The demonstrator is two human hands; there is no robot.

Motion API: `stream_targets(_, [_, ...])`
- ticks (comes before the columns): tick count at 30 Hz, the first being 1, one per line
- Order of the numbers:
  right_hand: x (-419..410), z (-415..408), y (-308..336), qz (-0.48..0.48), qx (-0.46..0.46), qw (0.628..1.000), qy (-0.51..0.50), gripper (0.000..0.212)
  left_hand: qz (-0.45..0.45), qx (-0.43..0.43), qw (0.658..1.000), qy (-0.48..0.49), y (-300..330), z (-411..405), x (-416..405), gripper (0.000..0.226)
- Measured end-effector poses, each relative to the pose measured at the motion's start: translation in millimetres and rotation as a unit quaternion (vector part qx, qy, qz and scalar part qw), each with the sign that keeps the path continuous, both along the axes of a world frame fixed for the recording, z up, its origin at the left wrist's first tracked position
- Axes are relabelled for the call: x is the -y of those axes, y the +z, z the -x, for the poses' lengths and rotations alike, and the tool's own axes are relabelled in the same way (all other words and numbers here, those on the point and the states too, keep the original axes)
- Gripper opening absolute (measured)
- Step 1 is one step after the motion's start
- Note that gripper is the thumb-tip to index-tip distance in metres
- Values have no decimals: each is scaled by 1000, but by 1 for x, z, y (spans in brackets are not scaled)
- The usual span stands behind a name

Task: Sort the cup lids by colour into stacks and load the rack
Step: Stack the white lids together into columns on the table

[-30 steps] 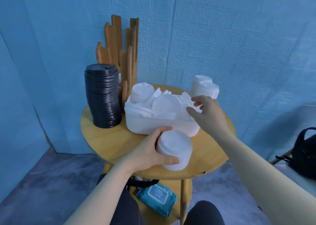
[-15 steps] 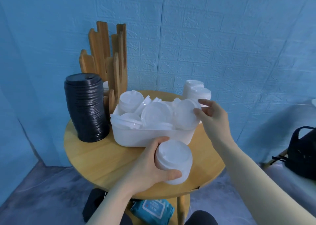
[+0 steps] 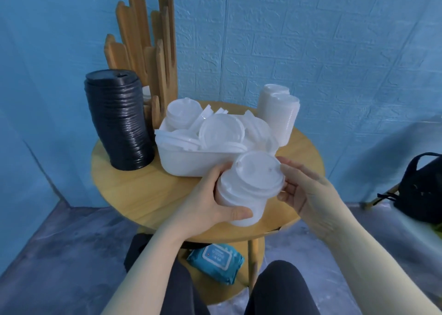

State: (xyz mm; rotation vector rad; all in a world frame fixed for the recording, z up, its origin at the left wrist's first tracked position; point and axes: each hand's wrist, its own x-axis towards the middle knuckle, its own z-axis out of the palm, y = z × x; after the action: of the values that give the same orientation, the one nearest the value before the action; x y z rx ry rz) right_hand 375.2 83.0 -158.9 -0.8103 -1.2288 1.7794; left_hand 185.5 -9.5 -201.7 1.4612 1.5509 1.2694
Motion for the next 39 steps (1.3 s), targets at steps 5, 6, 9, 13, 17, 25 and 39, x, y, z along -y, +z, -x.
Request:
stream_targets(5, [1, 4, -10, -36, 108, 993, -28, 19, 0, -8, 1000, -9, 1, 1, 1, 119])
stream_targets(6, [1, 5, -9, -59, 135, 989, -25, 20, -1, -6, 1000, -10, 1, 1, 1, 119])
stream_targets(9, [1, 7, -4, -153, 227, 962, -20, 21, -5, -3, 1000, -12, 1, 1, 1, 114])
stream_targets(13, [6, 8, 0, -267, 325, 907, 14, 18, -14, -16, 1000, -7, 1, 0, 1, 95])
stream_targets(17, [12, 9, -2, -299, 376, 875, 57, 79, -20, -3, 1000, -10, 1, 0, 0, 93])
stream_targets(25, [0, 16, 7, -370, 285, 868, 170, 49, 1, 13, 999, -41, 3, 8, 3, 96])
stream_targets(39, [0, 18, 4, -433, 324, 812, 222, 50, 28, 17, 998, -48, 1, 13, 2, 108])
